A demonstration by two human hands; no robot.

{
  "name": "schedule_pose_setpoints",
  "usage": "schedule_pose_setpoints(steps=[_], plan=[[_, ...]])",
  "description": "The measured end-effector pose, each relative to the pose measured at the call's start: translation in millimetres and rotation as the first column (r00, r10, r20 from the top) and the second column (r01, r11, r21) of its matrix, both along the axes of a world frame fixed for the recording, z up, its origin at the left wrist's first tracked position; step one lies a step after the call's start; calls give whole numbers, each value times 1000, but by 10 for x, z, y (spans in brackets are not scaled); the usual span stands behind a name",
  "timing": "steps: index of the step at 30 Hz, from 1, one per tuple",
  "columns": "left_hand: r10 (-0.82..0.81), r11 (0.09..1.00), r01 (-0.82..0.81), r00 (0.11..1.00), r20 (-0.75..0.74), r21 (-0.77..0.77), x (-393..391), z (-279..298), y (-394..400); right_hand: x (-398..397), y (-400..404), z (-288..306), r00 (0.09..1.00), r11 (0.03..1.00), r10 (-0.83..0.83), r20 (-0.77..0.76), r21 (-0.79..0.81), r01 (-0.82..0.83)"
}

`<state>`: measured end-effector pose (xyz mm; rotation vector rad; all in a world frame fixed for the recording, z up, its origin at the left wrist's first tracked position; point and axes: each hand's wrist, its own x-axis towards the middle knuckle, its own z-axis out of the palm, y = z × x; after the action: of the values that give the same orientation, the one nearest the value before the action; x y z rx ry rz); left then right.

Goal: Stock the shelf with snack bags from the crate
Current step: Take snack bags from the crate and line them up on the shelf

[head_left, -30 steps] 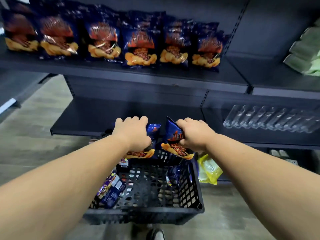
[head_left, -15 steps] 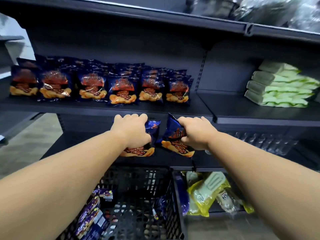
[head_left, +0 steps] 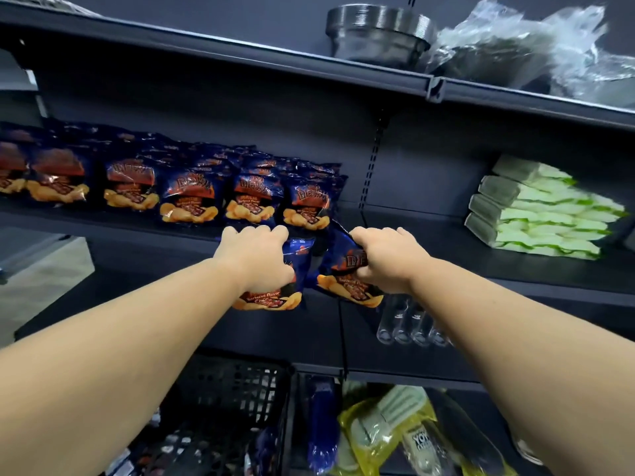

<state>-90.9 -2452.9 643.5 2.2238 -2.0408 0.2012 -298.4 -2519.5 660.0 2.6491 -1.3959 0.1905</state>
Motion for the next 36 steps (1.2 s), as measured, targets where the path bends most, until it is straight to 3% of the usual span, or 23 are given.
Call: schedule_pose_setpoints(steps=[10, 24, 30, 36], plan=[[-58, 998, 58, 998, 11, -11, -263, 158, -406, -290, -388, 54, 1000, 1000, -27, 2, -17, 27], [-200, 980, 200, 980, 17, -16, -752, 374, -1232, -832, -850, 224, 978, 979, -200, -65, -59, 196], [-169, 983, 170, 986, 15, -72, -1033, 491, -1593, -1115, -1238, 344, 974, 976, -209, -86, -78, 203], [-65, 997, 64, 998, -28, -32, -1390, 470, -2035, -1453, -1843, 365, 986, 986, -157, -55, -59, 154]])
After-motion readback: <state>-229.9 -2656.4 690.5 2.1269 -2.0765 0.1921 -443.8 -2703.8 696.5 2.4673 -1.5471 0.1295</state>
